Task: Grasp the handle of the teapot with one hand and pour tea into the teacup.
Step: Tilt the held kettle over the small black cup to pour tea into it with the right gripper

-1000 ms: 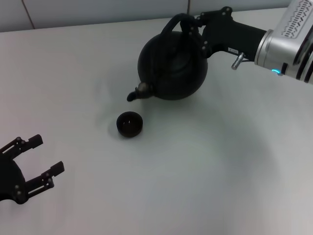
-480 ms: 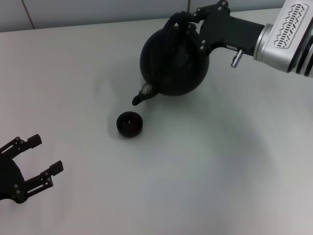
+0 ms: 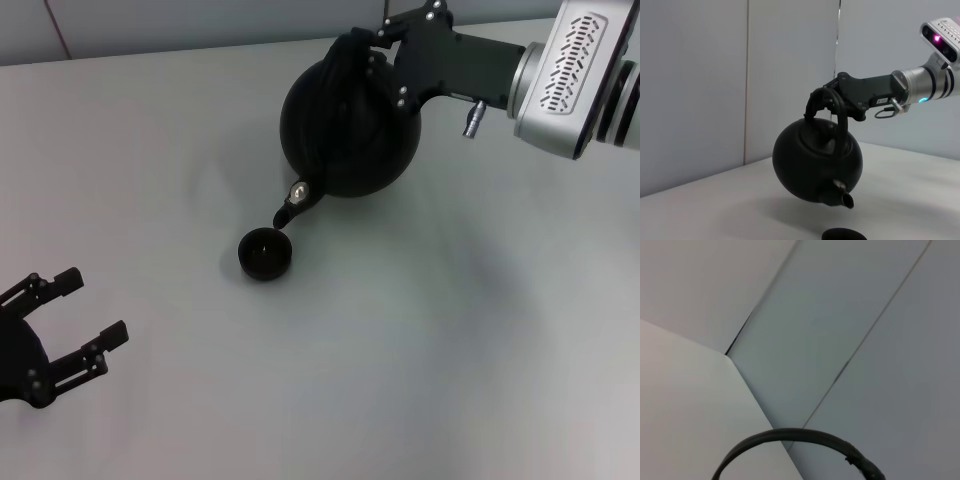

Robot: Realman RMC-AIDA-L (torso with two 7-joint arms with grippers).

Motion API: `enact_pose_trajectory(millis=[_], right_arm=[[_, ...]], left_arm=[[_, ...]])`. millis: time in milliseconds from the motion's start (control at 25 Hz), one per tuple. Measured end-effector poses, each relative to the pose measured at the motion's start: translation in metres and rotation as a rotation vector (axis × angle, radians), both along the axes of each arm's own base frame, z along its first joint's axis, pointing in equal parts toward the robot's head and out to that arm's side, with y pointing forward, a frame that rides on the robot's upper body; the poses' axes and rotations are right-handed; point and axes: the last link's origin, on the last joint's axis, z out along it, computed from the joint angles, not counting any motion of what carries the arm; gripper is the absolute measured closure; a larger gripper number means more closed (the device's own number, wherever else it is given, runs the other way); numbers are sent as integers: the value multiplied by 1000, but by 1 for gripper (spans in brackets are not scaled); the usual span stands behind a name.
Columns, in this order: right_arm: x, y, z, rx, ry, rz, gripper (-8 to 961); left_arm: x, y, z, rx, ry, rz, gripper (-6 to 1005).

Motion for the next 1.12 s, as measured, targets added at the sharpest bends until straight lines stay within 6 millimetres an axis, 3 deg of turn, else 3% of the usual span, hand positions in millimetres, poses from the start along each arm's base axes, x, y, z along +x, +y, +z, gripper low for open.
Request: enact_pose_trajectory(millis=[1120], right_arm=[[-16, -1, -10, 16, -75, 136, 887]], left_arm=[[1, -3, -1, 6, -26, 8, 187]])
